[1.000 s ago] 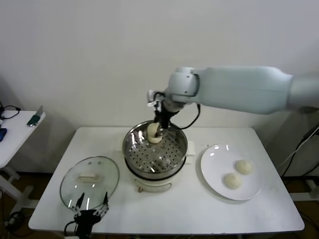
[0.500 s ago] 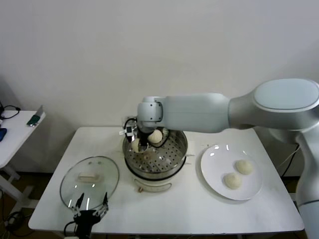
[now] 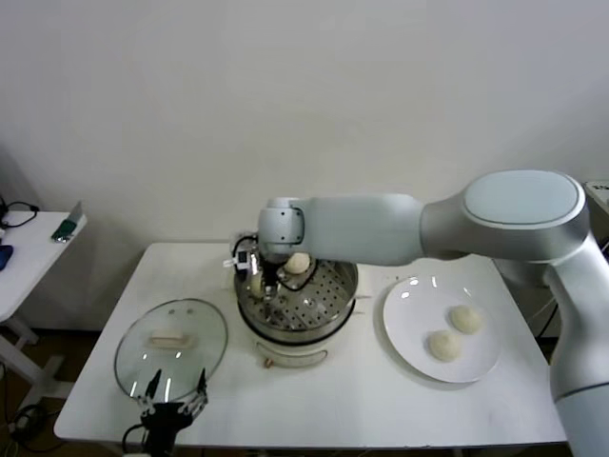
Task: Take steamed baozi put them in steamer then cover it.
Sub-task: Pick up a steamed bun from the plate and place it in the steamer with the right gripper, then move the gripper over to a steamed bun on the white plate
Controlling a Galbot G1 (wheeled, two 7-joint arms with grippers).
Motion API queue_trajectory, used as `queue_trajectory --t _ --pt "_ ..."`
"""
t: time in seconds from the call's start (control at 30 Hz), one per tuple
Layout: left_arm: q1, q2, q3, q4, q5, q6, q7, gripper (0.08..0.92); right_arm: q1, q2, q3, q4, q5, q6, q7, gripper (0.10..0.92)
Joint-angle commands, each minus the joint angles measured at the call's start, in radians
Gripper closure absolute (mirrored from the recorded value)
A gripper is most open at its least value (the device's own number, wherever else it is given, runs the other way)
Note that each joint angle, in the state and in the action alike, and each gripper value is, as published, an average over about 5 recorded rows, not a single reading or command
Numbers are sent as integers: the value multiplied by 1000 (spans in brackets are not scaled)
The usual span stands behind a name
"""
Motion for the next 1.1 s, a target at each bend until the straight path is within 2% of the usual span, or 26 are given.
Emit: queue_trajectory --t 0.03,0.13,0.27,0.53,0.8,1.1 --pt "6 -1 3 -7 3 1 1 177 231 -246 -97 136 3 134 -233 203" --pt "4 -2 7 -6 4 2 2 177 315 -408 -194 231 -34 197 -309 202" --pt "-1 -2 10 -3 4 4 2 177 347 -594 -296 320 -113 239 -327 203" --pt "-7 -3 7 1 3 6 3 177 165 -829 -310 338 -328 242 -292 203" --pt "-11 -4 6 0 3 9 3 177 -110 -888 -132 262 -487 218 -264 203" --pt "-3 -4 3 6 3 6 3 177 -329 -838 52 145 -536 191 -238 203"
